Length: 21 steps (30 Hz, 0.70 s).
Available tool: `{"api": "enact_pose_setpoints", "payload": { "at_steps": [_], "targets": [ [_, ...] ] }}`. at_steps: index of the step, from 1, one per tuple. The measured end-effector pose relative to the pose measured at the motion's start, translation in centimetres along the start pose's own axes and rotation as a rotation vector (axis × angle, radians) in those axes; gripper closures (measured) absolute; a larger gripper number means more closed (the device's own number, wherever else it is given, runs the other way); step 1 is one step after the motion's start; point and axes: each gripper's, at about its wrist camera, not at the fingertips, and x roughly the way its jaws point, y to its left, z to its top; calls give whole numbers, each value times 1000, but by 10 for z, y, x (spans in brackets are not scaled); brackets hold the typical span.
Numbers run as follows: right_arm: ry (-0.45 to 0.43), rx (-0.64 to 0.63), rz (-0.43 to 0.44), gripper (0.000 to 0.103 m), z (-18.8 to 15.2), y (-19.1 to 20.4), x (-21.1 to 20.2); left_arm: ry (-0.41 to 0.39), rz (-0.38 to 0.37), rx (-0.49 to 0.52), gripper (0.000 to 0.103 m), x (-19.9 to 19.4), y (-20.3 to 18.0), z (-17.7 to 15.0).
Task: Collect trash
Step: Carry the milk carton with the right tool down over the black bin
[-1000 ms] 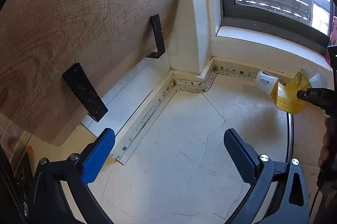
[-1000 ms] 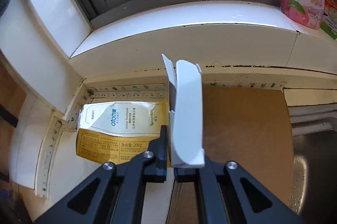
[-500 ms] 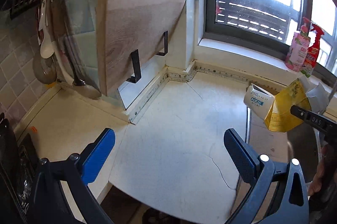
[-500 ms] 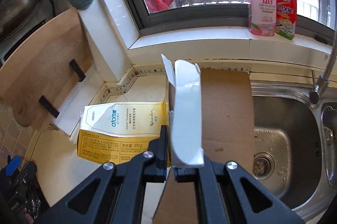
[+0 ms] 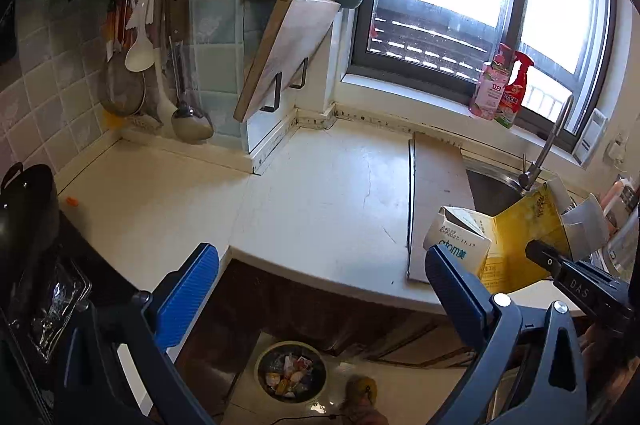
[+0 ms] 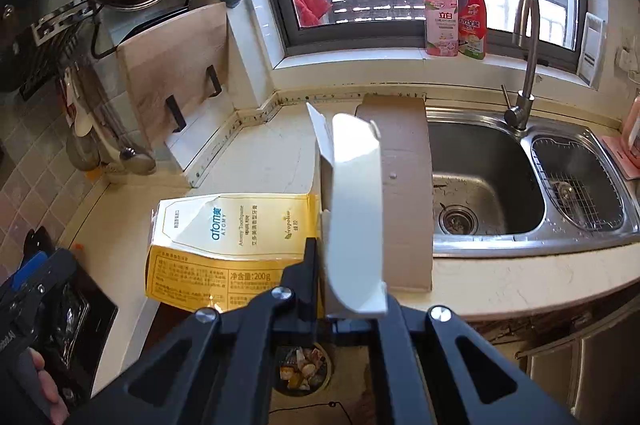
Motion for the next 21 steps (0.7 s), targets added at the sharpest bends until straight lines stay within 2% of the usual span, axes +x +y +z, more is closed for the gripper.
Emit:
{"api": "enact_pose_setpoints", "payload": {
  "at_steps": [6, 10, 15, 21],
  "targets": [
    [76, -76, 5, 99, -51, 15, -20, 34, 57, 12, 1, -16, 21, -49],
    [129, -131, 9, 99, -79, 19, -8, 126, 71, -35, 1, -3, 39, -83],
    [256, -146, 19, 99, -111, 13, 42, 283, 137, -93, 1, 35, 59, -123],
    [424, -236, -20, 99, -164, 12, 137, 399, 242, -111, 1, 93, 73, -178]
  ]
}}
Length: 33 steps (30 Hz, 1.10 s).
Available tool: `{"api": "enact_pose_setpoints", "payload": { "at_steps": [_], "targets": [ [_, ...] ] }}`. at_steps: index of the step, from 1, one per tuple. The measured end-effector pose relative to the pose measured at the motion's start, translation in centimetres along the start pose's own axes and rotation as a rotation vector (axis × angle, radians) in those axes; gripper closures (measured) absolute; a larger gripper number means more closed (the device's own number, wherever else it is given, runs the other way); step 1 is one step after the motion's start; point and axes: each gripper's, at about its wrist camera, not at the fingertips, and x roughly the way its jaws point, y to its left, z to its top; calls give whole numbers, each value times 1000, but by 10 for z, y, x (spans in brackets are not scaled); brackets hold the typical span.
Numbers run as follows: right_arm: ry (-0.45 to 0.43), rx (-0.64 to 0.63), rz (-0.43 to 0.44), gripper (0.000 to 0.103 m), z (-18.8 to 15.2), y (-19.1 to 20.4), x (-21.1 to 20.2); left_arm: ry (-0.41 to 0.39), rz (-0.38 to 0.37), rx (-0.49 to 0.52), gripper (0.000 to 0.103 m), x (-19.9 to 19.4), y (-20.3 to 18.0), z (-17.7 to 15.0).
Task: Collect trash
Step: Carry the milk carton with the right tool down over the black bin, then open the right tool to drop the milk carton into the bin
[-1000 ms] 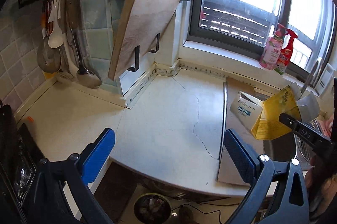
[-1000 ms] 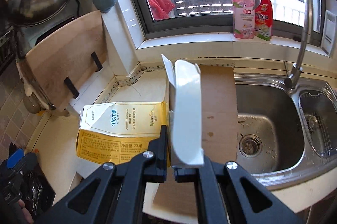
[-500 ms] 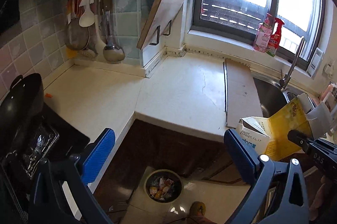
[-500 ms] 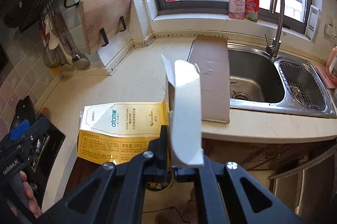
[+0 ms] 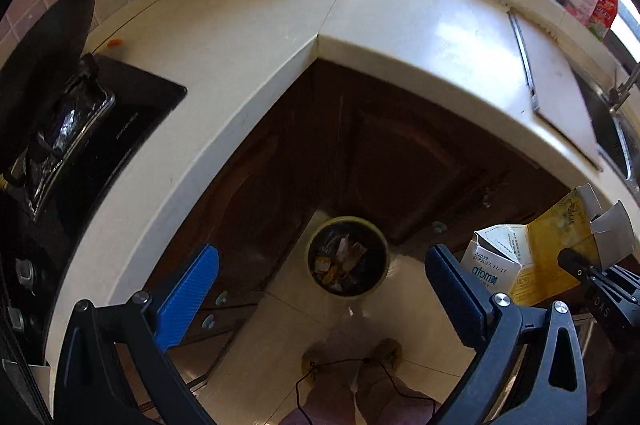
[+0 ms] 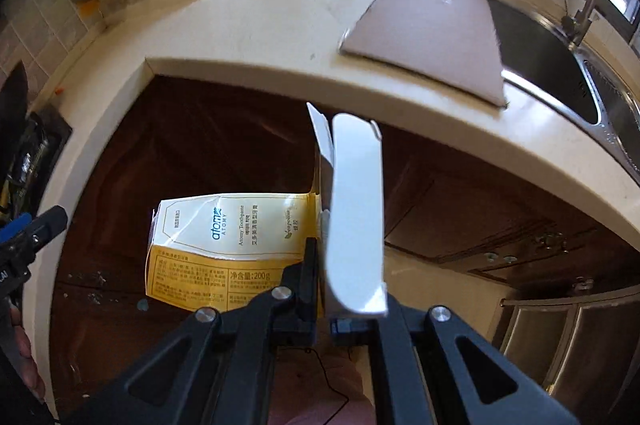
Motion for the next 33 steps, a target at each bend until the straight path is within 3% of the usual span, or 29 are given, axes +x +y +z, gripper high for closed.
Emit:
{"api": "enact_pose_setpoints", "payload": {
  "at_steps": [9, 15, 19, 22, 26, 27, 33],
  "targets": [
    [190, -197, -86, 99, -22, 48, 209, 129, 127, -2, 1, 153, -4, -56],
    [262, -262, -81, 99, -19, 84, 299, 191, 139, -53, 1, 227, 4, -70],
    [285, -307, -73, 98, -11, 103, 334, 194, 144, -60, 1, 251, 8, -63],
    [345, -351, -64, 90, -10, 119, 353, 198, 134, -62, 1, 260, 10, -55],
    [312, -362, -35, 49, -7, 124, 347, 194, 108, -67, 1, 262, 15, -50],
    [295, -364, -23, 44, -8, 124, 343, 194, 108, -66, 1, 262, 16, -49],
    [318, -341, -15, 44, -9, 103, 335, 214, 99, -62, 1, 263, 21, -48]
  ]
}}
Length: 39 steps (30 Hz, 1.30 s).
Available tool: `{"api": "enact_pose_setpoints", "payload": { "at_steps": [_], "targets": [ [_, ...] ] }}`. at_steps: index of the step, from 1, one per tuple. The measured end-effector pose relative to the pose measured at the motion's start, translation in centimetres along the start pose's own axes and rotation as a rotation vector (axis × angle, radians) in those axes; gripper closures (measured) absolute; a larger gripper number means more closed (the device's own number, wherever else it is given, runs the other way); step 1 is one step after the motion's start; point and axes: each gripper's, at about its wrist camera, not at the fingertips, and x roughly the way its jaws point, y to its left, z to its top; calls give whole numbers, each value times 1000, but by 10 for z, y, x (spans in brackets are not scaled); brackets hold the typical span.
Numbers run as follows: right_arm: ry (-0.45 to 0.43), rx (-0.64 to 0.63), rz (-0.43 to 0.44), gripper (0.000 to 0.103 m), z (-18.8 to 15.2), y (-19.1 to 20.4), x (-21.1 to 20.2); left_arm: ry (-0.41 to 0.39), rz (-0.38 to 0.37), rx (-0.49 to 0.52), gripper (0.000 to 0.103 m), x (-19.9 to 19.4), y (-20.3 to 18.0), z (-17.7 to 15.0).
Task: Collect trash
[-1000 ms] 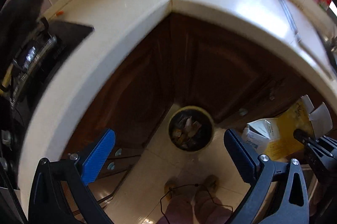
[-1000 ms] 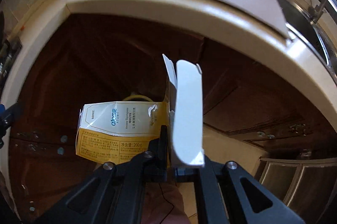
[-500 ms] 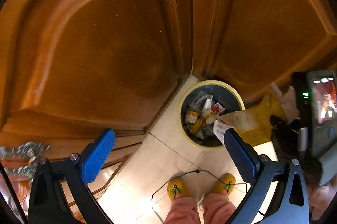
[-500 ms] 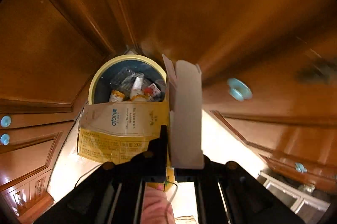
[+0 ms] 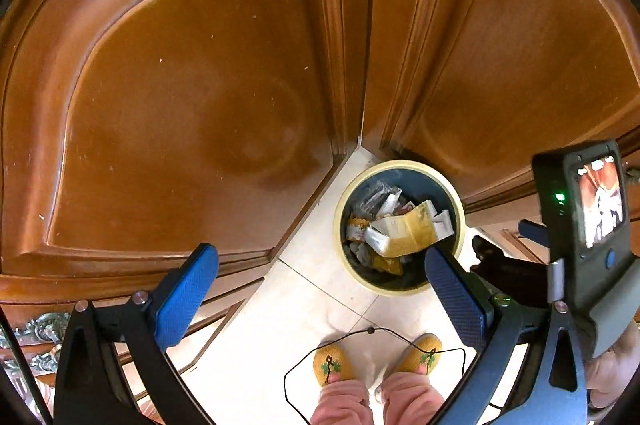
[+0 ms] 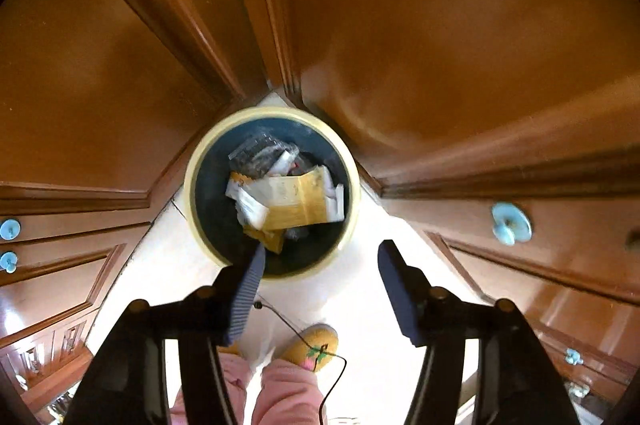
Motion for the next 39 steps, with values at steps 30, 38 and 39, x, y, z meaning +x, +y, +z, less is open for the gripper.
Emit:
{"api": "enact_pose_setpoints", "payload": {
  "at_steps": [30, 38, 39],
  "targets": [
    [-174, 359, 201, 44, -148, -34, -222, -113, -98, 254, 1, -193, -14, -31],
    [-351, 419, 212, 44, -176, -49, -349, -204, -183, 287, 1, -298, -6, -24],
    [-380, 424, 211, 44, -178, -51, -365, -223, -201, 290, 1, -314, -5, -23]
  ]
}}
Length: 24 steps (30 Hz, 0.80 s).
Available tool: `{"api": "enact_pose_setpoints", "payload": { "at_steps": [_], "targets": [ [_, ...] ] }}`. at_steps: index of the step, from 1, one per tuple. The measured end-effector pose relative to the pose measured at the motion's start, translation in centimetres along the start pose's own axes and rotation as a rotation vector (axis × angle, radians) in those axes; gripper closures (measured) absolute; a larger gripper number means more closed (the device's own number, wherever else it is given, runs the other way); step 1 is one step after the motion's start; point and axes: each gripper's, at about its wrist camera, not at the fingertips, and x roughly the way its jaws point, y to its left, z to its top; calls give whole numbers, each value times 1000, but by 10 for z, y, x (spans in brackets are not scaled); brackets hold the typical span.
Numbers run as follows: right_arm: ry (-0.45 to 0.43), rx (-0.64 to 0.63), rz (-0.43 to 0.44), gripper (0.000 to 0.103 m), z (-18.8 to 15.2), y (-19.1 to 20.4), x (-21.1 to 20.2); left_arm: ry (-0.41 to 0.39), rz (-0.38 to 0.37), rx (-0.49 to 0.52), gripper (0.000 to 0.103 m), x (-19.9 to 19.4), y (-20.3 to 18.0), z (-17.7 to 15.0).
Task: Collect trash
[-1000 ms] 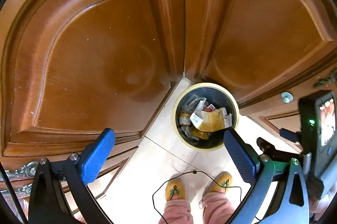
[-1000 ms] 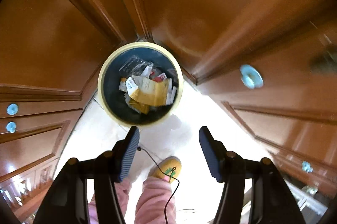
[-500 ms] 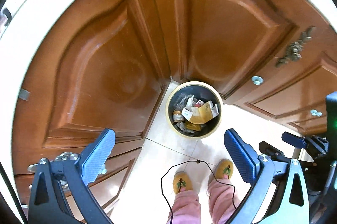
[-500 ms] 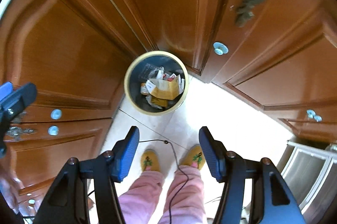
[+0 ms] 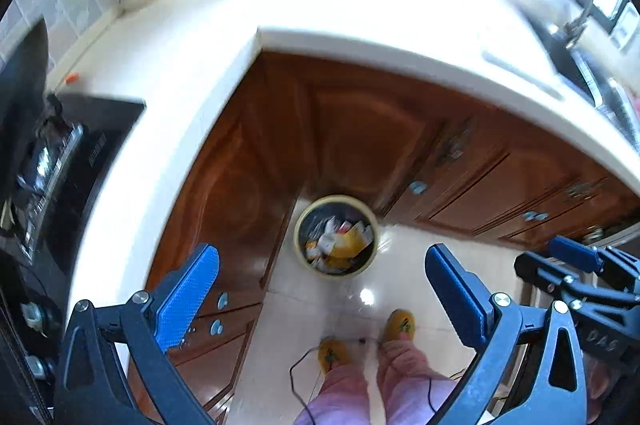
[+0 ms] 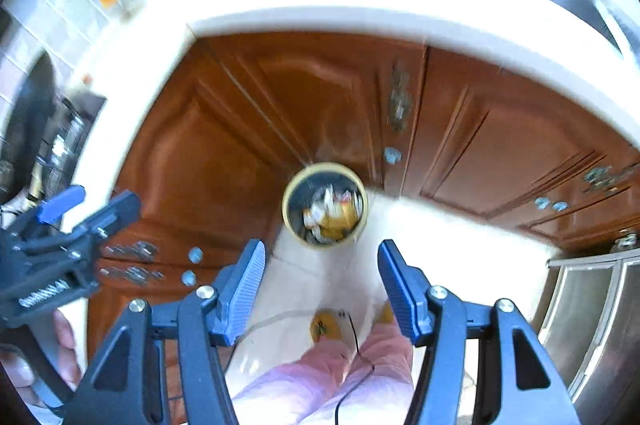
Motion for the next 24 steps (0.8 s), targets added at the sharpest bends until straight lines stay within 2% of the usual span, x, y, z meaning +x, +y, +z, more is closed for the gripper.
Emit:
{"api": "enact_pose_setpoints", "payload": {
  "at_steps": [4, 7, 9, 14, 16, 24],
  "targets": [
    [-128, 10, -1, 44, 12, 8, -65, -89, -42, 1, 1, -55, -6, 16],
    [-219, 17, -8, 42, 18, 14, -105, -187, -53, -4, 1, -96, -8, 29],
    [-277, 16, -26, 37, 20, 18, -127, -242, -50, -12, 1, -118, -12, 35],
    [-346, 47, -21, 36, 26, 22, -158, -363, -51, -47, 1, -164, -16, 46],
    [-369, 67, 2, 36, 29, 21, -169, -389, -40, -50, 1, -171, -18, 49],
    [-516, -2, -88, 36, 40, 38, -189, -424, -5, -69, 1, -175, -27, 69]
  ]
}}
